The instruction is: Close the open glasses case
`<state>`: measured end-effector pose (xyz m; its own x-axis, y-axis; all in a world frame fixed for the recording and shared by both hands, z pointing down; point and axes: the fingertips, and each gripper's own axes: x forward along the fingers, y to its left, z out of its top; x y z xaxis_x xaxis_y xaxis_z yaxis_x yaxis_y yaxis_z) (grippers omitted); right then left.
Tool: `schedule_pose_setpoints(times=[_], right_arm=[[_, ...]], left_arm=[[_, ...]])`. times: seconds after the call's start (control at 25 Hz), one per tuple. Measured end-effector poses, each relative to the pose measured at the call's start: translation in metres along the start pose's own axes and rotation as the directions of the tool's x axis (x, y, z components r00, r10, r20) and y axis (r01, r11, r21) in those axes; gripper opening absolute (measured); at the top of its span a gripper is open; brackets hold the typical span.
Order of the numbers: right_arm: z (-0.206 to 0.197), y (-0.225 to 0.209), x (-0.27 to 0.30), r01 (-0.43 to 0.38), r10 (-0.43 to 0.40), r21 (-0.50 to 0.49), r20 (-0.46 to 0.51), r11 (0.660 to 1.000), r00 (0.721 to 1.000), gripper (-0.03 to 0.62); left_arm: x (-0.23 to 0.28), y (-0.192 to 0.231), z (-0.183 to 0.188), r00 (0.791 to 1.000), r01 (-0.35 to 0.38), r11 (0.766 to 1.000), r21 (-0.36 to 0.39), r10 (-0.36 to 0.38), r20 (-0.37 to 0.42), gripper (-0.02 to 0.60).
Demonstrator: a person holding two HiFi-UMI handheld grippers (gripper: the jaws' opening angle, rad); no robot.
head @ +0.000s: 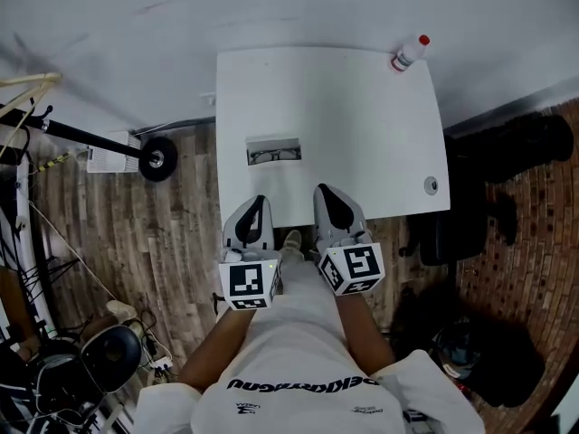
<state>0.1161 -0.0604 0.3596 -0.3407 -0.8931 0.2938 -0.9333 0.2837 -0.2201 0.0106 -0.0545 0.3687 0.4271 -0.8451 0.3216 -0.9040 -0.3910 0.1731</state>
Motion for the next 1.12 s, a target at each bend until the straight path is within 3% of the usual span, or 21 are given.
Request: schedule_pose_setpoints(times=[0.6, 1.12], right_arm=[[-0.057, -0.019, 0.078, 0.043, -0.037, 0.044, -0.124, 0.998, 0.992, -0.002], [-0.089, -0.048, 0.129, 0.027, -0.01, 0.09, -0.181, 0.996, 0.983, 0.025]], left_arm=[[0.062, 0.034, -0.041, 0.997, 0.032, 0.999, -0.03, -0.034, -0.07, -0.002], [0.105, 0.046, -0.071, 0.992, 0.033, 0.997, -0.065, -0.041, -0.118, -0.002]])
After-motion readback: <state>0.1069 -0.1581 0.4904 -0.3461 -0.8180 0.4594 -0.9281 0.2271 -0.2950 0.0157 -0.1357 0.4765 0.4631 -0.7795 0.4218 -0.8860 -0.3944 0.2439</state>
